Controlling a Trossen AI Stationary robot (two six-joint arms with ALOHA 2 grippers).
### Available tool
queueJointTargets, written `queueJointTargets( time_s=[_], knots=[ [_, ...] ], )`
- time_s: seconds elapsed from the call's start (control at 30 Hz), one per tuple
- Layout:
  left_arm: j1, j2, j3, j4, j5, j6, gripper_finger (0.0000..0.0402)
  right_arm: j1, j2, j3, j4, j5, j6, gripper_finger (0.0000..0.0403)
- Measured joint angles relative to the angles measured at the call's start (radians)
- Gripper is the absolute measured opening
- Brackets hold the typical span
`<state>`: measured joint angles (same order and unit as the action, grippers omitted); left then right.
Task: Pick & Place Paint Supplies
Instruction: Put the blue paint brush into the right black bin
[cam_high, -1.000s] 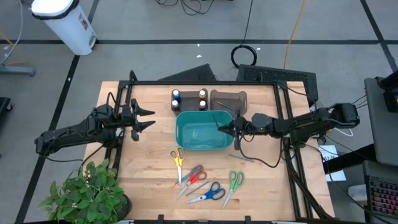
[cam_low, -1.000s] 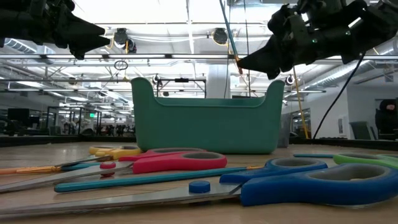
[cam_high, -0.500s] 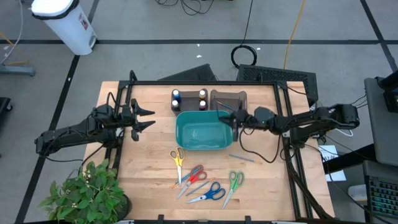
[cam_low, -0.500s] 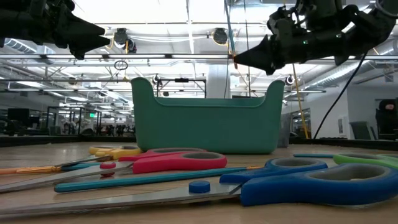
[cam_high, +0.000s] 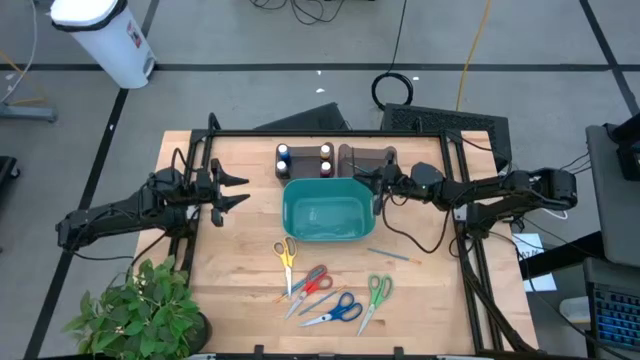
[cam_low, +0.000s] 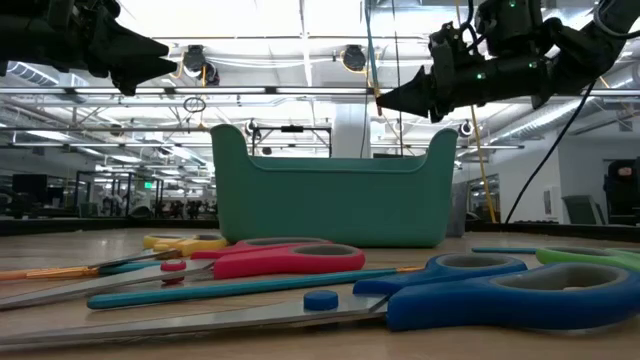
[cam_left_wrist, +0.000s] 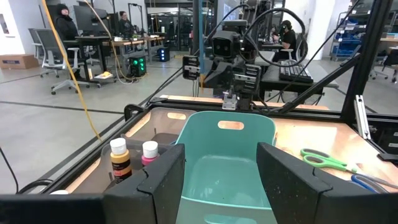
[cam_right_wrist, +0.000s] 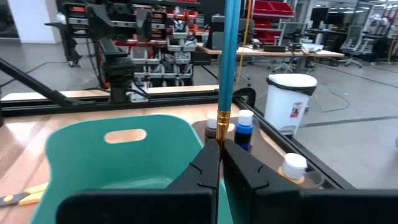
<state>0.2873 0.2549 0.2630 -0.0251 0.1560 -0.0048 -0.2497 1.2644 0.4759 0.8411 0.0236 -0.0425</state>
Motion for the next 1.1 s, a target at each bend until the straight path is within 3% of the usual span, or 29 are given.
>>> queueJointTargets(
  time_s=[0.4, 0.57, 1.1],
  knots=[
    [0.000, 0.000, 0.000, 0.000, 0.000, 0.000, 0.0207, -0.091, 0.000, 0.000, -0.045, -0.004, 0.003, 0.0000],
    [0.000, 0.000, 0.000, 0.000, 0.000, 0.000, 0.0207, -0.136, -0.019, 0.000, -0.090, -0.059, 0.022, 0.0000],
    [0.000, 0.000, 0.000, 0.000, 0.000, 0.000, 0.0207, -0.215, -0.269, 0.000, -0.417, -0.076, 0.003, 0.0000]
  ],
)
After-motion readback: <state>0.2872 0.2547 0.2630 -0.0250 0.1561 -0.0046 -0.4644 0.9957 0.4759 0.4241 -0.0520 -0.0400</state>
